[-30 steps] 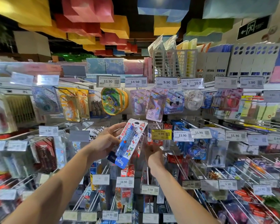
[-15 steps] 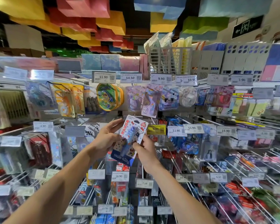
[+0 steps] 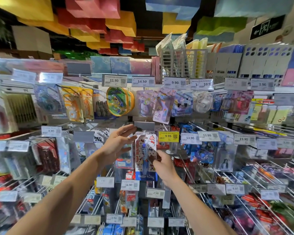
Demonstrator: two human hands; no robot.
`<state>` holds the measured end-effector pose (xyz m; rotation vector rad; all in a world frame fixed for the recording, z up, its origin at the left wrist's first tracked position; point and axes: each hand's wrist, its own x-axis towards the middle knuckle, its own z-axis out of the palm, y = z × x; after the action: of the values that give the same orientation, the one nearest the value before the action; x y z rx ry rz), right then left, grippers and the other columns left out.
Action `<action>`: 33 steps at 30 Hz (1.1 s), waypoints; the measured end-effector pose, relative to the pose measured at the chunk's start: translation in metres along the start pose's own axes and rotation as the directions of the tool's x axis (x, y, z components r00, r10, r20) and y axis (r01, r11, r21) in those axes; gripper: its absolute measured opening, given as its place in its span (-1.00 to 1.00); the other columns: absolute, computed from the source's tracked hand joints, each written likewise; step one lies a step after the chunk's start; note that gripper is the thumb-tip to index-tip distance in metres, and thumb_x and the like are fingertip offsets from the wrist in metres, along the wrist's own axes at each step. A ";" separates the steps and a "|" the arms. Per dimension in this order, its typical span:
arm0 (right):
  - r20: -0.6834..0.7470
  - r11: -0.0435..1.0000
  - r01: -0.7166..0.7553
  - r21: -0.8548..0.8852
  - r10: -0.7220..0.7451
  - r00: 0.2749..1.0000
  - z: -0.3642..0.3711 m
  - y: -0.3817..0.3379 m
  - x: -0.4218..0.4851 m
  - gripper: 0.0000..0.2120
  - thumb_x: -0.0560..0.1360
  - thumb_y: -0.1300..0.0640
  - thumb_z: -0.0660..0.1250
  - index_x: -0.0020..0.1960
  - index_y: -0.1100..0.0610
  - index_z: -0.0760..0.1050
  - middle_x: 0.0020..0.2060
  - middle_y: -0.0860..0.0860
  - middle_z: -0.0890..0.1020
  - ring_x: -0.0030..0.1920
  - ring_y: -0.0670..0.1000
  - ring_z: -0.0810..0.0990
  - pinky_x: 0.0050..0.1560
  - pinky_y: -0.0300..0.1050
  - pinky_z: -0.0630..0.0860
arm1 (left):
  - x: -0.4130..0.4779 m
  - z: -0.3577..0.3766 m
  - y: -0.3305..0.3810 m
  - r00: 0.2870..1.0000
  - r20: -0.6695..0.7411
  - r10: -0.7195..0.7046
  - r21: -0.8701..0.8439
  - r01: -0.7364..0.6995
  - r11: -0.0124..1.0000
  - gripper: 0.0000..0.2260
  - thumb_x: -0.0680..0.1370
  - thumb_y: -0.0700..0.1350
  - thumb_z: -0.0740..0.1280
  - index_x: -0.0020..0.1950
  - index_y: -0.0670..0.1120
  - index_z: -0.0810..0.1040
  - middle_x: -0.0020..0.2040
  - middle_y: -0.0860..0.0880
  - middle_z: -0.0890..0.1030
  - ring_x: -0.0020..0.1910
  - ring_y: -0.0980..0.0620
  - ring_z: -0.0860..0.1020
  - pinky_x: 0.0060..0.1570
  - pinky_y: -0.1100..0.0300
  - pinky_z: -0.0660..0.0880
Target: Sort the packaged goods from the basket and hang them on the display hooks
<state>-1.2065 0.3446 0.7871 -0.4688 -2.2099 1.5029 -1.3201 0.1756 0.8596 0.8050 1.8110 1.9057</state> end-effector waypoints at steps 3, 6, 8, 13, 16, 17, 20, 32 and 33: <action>-0.039 0.999 -0.048 0.015 0.049 0.998 0.008 -0.005 0.009 -0.66 0.58 0.47 0.18 0.34 0.44 0.41 0.32 0.35 0.49 0.37 0.36 0.41 0.41 0.27 0.29 | -0.001 -0.002 0.001 1.000 0.027 -0.009 -0.031 0.010 0.999 -0.42 0.60 -0.45 0.18 0.49 0.07 0.46 0.42 0.21 0.55 0.35 0.06 0.57 0.42 -0.26 0.38; -0.071 0.998 -0.065 0.004 0.065 0.995 0.018 0.002 0.020 -0.73 0.54 0.47 0.17 0.18 0.32 0.52 0.11 0.28 0.62 0.17 0.32 0.57 0.25 0.30 0.48 | 0.000 -0.005 0.002 0.999 0.053 -0.014 -0.035 0.016 0.999 -0.44 0.61 -0.43 0.19 0.49 0.08 0.46 0.41 0.23 0.55 0.35 0.07 0.58 0.40 -0.28 0.38; -0.071 0.996 -0.084 0.016 0.084 0.994 0.024 0.012 0.030 -0.77 0.54 0.46 0.17 0.06 0.27 0.53 -0.04 0.22 0.65 -0.08 0.28 0.58 -0.02 0.19 0.58 | 0.000 -0.007 0.003 0.997 0.070 -0.018 -0.033 0.020 0.999 -0.44 0.61 -0.43 0.21 0.48 0.08 0.46 0.40 0.24 0.56 0.33 0.06 0.59 0.40 -0.28 0.39; -0.123 0.989 -0.145 0.012 0.146 0.982 0.025 0.024 0.047 -0.82 0.58 0.43 0.19 -0.16 0.26 0.41 -0.29 0.16 0.50 -0.30 0.03 0.36 -0.28 -0.09 0.25 | 0.002 -0.011 0.005 0.996 0.084 -0.024 -0.048 0.029 0.998 -0.45 0.57 -0.39 0.34 0.47 0.07 0.48 0.38 0.22 0.57 0.32 0.01 0.61 0.40 -0.27 0.39; -0.143 0.979 -0.203 0.010 0.202 0.969 0.029 0.028 0.062 -0.74 0.61 0.42 0.19 -0.15 0.11 0.35 -0.28 0.01 0.42 -0.32 -0.04 0.30 -0.34 -0.14 0.19 | 0.004 -0.014 0.004 0.995 0.094 -0.024 -0.062 0.030 0.998 -0.43 0.52 -0.37 0.37 0.47 0.04 0.48 0.39 0.19 0.57 0.33 -0.05 0.61 0.40 -0.28 0.38; -0.159 0.975 -0.221 0.021 0.222 0.962 0.029 0.031 0.067 -0.75 0.63 0.37 0.21 -0.12 0.08 0.36 -0.25 -0.02 0.44 -0.30 -0.07 0.32 -0.34 -0.16 0.22 | 0.004 -0.015 0.004 0.995 0.094 -0.025 -0.074 0.032 0.997 -0.44 0.54 -0.39 0.31 0.47 0.03 0.48 0.40 0.18 0.57 0.31 -0.07 0.62 0.40 -0.27 0.38; -0.192 0.961 -0.264 0.081 0.275 0.942 0.035 0.038 0.084 -0.94 0.68 0.21 0.25 0.08 0.10 0.49 -0.04 0.05 0.62 -0.19 -0.06 0.50 -0.34 -0.20 0.33 | 0.003 -0.015 0.006 0.996 0.084 -0.028 -0.095 0.036 0.995 -0.46 0.57 -0.46 0.17 0.45 -0.02 0.49 0.40 0.13 0.58 0.27 -0.09 0.64 0.40 -0.26 0.39; -0.258 0.908 -0.408 -0.093 0.374 0.891 0.036 0.055 0.091 -0.76 0.68 0.25 0.11 0.28 0.26 0.45 0.31 0.22 0.53 0.21 0.17 0.54 0.18 -0.02 0.48 | -0.012 -0.032 0.000 0.987 0.122 -0.108 -0.022 0.112 0.994 -0.61 0.63 -0.37 0.20 0.40 -0.07 0.49 0.29 -0.04 0.67 0.22 -0.18 0.66 0.32 -0.11 0.44; -0.234 0.899 -0.403 -0.171 0.361 0.903 0.034 0.059 0.087 -0.64 0.67 0.28 0.09 0.45 0.25 0.36 0.43 0.19 0.45 0.36 0.18 0.48 0.32 0.00 0.45 | -0.015 -0.031 -0.001 0.984 0.132 -0.119 -0.018 0.122 0.992 -0.64 0.64 -0.36 0.21 0.39 -0.08 0.50 0.28 -0.05 0.67 0.21 -0.17 0.67 0.31 -0.10 0.46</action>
<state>-1.2960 0.3818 0.7344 -1.1341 -2.2169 1.3252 -1.3283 0.1425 0.8563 0.7744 1.7130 1.7540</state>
